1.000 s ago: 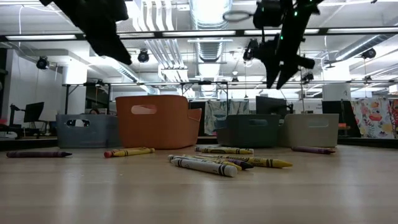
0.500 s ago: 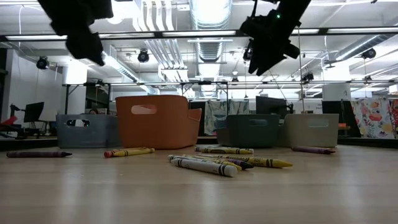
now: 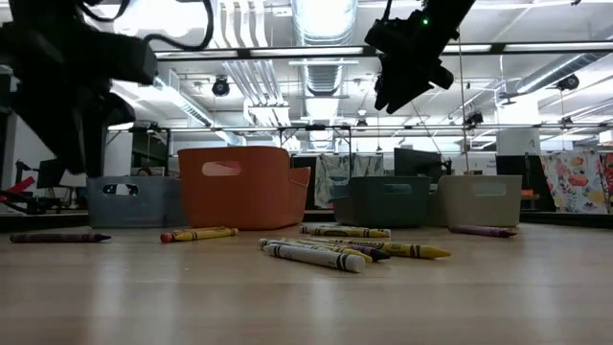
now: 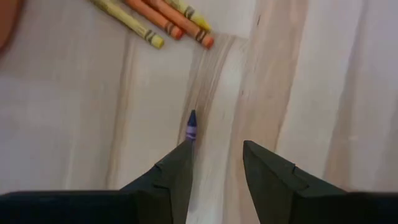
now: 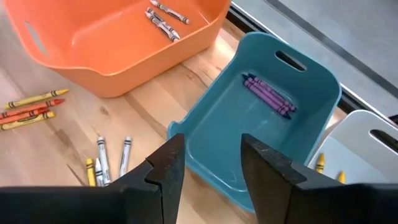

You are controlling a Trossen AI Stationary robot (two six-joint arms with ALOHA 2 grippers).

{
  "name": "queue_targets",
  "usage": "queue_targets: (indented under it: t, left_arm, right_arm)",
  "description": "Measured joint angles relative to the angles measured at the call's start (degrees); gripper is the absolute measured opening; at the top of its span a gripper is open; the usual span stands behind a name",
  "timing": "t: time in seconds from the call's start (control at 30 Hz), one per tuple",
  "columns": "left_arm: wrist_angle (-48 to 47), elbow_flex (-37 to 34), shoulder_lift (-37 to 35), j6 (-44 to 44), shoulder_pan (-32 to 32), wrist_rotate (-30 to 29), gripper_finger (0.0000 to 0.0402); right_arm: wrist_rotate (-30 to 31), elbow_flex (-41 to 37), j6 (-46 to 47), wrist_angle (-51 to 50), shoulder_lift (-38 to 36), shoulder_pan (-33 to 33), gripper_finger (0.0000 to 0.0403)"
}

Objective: Sort crayons
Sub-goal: Put the purple crayon into the blue bin

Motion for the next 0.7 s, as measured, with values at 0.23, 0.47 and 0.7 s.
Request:
queue_targets:
  t: [0.23,0.47,0.7]
  left_arm:
    - [-0.8,-0.3,4.1,0.3,0.0,-1.0,0.0123]
    - [-1.5,-1.1,9.3,0.1,-0.1,-1.3,0.0123]
    - [-1.4,-1.2,12.3,0.5,-0.1,-1.3,0.0123]
  right_arm:
    - [0.0,0.0,-0.3,0.0,0.0,0.0,0.014]
    - [0.0,0.0,-0.5,1.3,0.2,0.0,0.0144]
    - [-0.1,0.0,-0.5,1.3,1.5,0.0,0.0139]
